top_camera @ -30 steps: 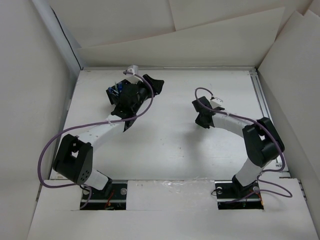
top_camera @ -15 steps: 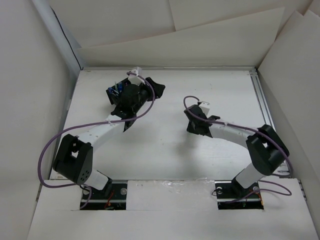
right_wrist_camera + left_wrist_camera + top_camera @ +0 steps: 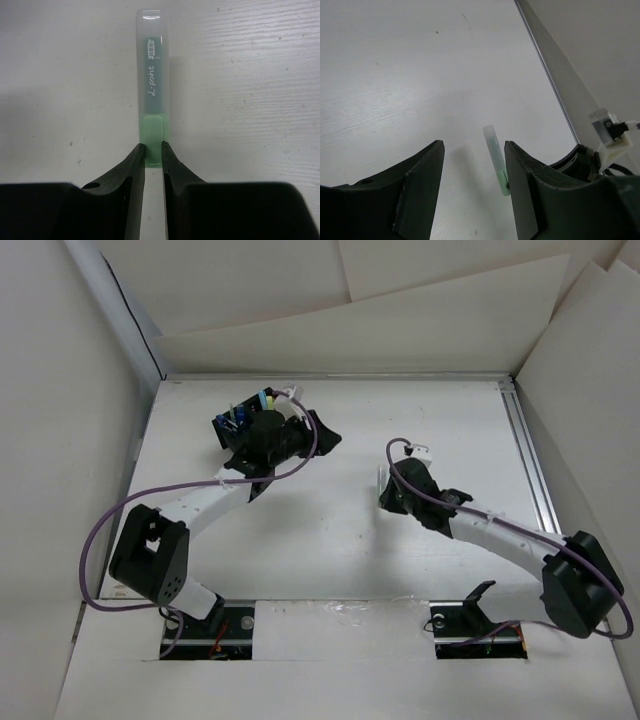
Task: Sort the stationery into containers
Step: Pick up the pen from the center of the board, then place the pen in the storage box.
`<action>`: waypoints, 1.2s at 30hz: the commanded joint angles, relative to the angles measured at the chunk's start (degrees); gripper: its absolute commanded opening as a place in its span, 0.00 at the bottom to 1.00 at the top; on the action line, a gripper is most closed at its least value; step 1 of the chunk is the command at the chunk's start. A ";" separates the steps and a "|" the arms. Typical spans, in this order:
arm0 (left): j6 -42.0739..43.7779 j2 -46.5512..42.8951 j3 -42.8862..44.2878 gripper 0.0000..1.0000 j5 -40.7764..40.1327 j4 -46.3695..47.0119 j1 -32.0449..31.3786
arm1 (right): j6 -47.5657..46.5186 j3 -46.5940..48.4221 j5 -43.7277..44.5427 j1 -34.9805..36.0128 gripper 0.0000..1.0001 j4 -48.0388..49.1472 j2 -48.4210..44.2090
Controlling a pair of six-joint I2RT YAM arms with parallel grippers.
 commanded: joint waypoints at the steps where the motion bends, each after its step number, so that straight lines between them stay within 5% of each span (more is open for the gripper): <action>1: -0.20 2.54 2.13 0.48 11.85 0.04 0.14 | -3.15 -0.61 -3.12 1.18 0.00 3.67 -4.27; 10: 4.44 9.74 7.48 0.65 14.41 -6.36 -6.35 | -6.32 -1.15 -6.82 1.18 0.00 4.82 -7.00; 18: 3.75 13.53 8.62 0.65 14.94 -6.19 -6.89 | -6.85 -1.15 -8.75 1.18 0.00 5.43 -7.53; 21: 3.14 14.15 8.02 0.61 14.94 -4.80 -6.89 | -6.85 -0.62 -9.98 1.18 0.00 5.96 -7.53; 24: 2.52 15.38 8.80 0.47 14.41 -3.56 -6.89 | -7.38 -0.09 -11.12 1.18 0.00 5.96 -7.53; 33: 0.07 18.01 9.51 0.40 15.56 1.08 -6.89 | -7.38 -0.09 -13.76 1.71 0.00 7.63 -6.91; 36: -1.86 19.15 8.81 0.22 16.70 3.38 -6.89 | -7.38 -0.71 -14.29 1.71 0.00 8.15 -6.91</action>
